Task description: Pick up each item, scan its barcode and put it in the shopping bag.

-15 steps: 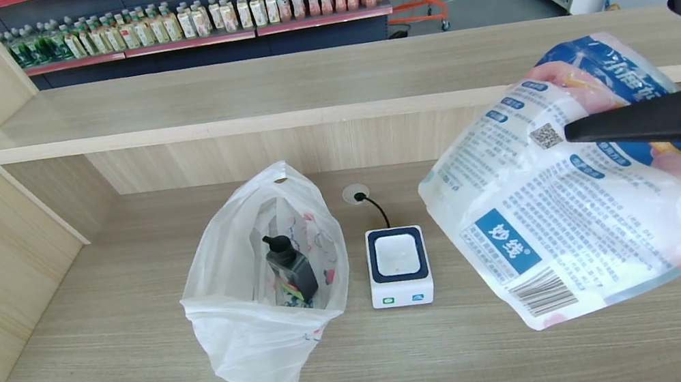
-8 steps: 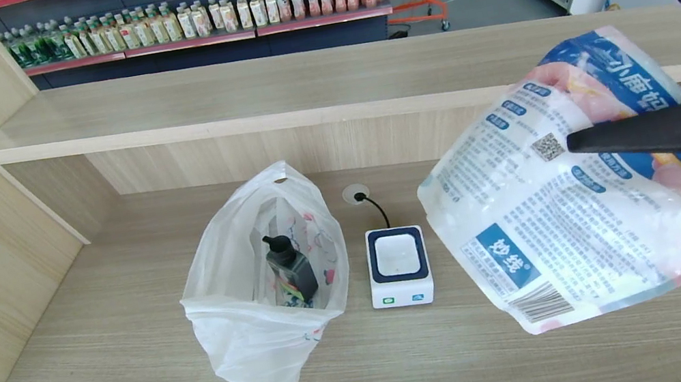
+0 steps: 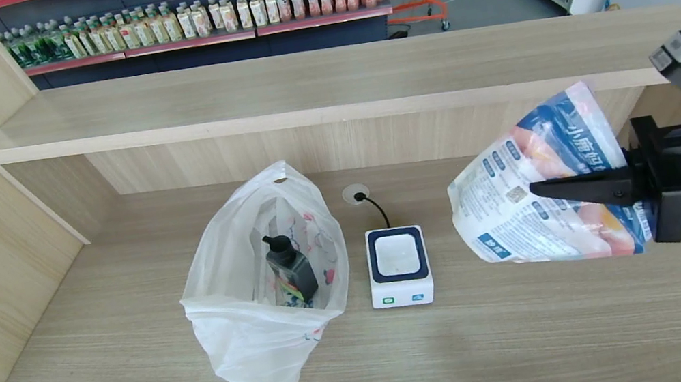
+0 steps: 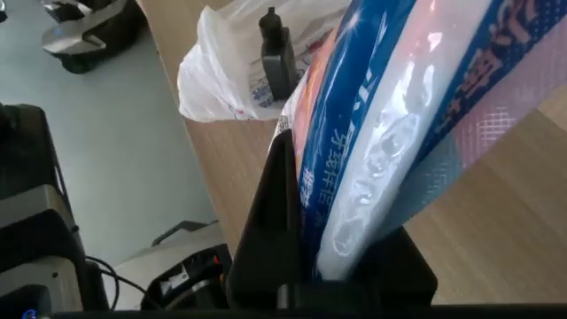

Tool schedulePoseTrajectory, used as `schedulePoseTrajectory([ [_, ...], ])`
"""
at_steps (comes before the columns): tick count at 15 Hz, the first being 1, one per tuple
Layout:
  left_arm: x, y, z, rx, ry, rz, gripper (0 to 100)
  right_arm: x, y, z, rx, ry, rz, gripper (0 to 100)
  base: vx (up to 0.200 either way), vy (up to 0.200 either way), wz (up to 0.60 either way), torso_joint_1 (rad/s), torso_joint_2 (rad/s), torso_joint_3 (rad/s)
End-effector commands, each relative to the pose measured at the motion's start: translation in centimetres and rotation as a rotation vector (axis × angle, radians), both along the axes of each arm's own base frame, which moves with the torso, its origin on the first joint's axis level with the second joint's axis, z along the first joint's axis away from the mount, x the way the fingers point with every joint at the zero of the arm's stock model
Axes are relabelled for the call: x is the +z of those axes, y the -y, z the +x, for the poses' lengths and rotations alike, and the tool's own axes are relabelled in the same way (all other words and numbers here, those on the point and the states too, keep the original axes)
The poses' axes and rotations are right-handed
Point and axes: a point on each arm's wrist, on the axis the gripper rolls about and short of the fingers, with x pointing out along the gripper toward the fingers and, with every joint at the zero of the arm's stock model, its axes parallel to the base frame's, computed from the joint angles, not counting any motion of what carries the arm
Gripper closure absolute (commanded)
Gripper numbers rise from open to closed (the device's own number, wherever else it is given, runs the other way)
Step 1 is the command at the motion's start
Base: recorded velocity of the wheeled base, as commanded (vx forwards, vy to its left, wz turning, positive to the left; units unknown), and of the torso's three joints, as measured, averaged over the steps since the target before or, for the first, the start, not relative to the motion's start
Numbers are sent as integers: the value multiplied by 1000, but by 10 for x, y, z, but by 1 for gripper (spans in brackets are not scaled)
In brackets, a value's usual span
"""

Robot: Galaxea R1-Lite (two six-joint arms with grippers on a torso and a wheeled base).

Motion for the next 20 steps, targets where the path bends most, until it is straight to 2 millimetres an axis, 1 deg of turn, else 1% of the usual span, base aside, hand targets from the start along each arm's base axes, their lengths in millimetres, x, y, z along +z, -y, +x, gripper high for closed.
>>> schedulePoseTrajectory([
  [1, 0, 0, 0, 1, 0, 0, 0, -31, -19, 37, 33, 24, -57, 100, 0, 0, 0, 0, 0, 0],
  [3, 0, 0, 0, 1, 0, 0, 0, -44, -32, 50, 73, 81, -80, 100, 0, 0, 0, 0, 0, 0],
  [4, 0, 0, 0, 1, 0, 0, 0, -54, -39, 58, 101, 117, -101, 100, 0, 0, 0, 0, 0, 0],
  [9, 0, 0, 0, 1, 0, 0, 0, -85, -61, 89, 143, 254, -97, 100, 0, 0, 0, 0, 0, 0],
  [11, 0, 0, 0, 1, 0, 0, 0, -97, -64, 96, 145, 284, -100, 100, 0, 0, 0, 0, 0, 0],
  [13, 0, 0, 0, 1, 0, 0, 0, -109, -64, 96, 150, 277, -112, 100, 0, 0, 0, 0, 0, 0],
  [16, 0, 0, 0, 1, 0, 0, 0, -116, -69, 101, 156, 288, -109, 100, 0, 0, 0, 0, 0, 0],
  [18, 0, 0, 0, 1, 0, 0, 0, -116, -75, 108, 159, 316, -93, 100, 0, 0, 0, 0, 0, 0],
  [20, 0, 0, 0, 1, 0, 0, 0, -114, -77, 110, 157, 308, -79, 100, 0, 0, 0, 0, 0, 0],
])
